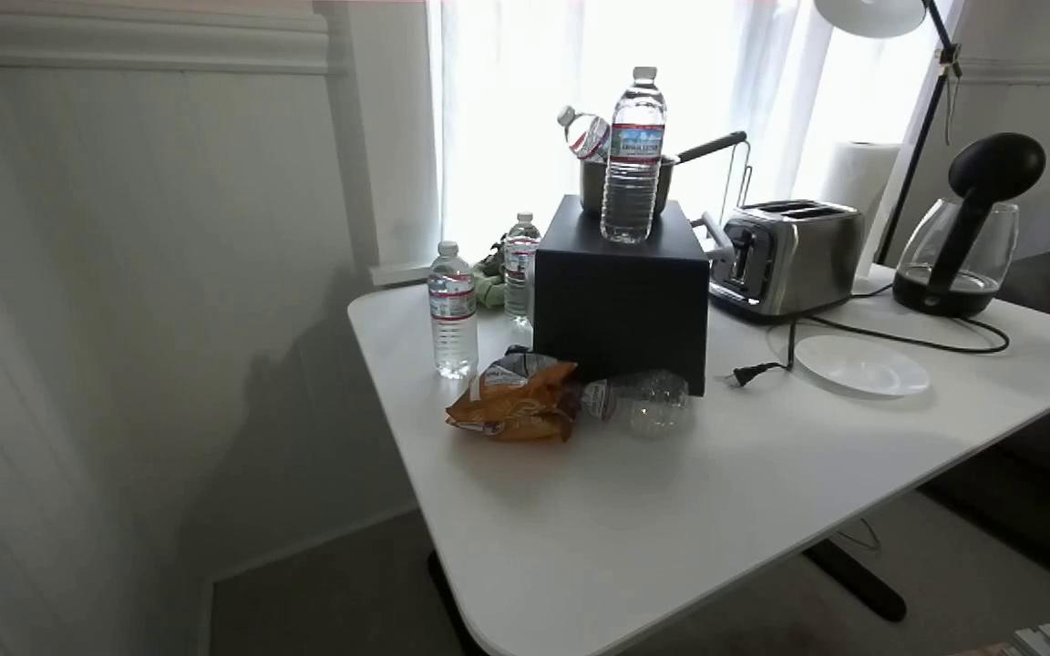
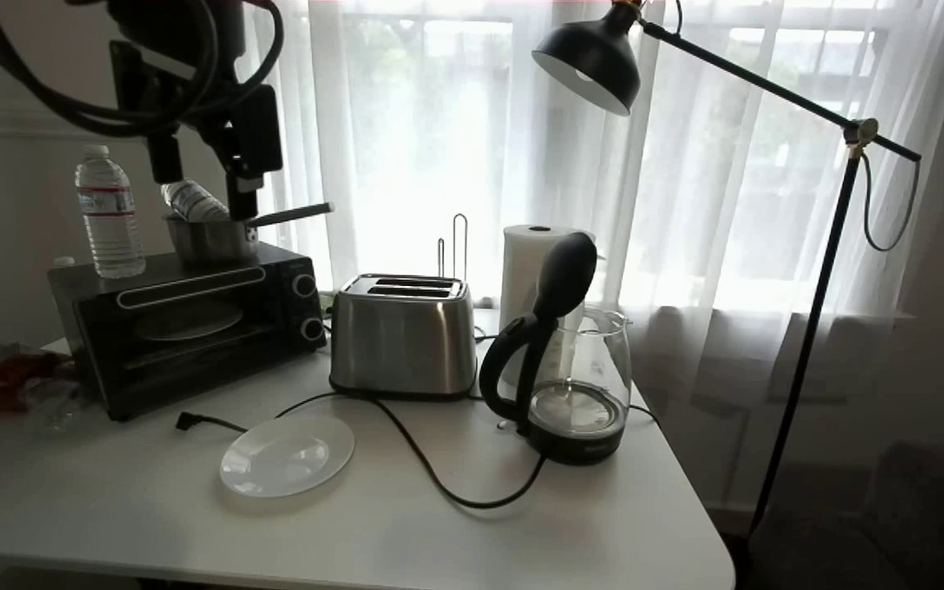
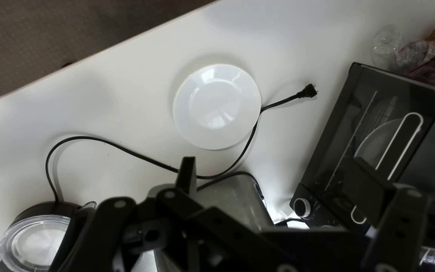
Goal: Close the kettle lid
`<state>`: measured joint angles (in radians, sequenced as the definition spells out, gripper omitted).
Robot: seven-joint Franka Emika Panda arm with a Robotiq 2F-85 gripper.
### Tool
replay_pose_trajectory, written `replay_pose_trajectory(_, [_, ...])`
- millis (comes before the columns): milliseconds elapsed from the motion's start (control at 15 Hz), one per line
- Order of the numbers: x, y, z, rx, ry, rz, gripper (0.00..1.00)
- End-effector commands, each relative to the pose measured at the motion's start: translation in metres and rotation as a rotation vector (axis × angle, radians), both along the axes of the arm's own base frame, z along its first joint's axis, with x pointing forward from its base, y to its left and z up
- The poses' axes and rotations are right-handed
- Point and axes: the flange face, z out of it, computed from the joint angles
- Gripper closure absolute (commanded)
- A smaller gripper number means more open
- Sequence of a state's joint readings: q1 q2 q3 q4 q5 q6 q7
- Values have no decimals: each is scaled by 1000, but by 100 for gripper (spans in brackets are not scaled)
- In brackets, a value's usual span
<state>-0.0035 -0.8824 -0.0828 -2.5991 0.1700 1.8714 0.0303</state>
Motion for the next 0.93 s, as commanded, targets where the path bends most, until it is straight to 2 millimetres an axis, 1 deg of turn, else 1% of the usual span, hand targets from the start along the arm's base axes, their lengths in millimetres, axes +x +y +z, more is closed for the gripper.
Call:
replay_pose_trajectory(0, [0, 0, 1, 0, 1, 0, 0])
replay_pose_trajectory(200, [0, 0, 1, 0, 1, 0, 0])
replay_pose_trajectory(333, [21, -10, -6, -12, 19, -90, 0])
replay_pose_trajectory(533, [42, -34, -18, -84, 41, -241, 0])
replay_pose_trajectory(667, [53, -54, -25, -123, 73, -331, 0])
replay_pose_trajectory(867, [71, -85, -29, -197, 64, -431, 0])
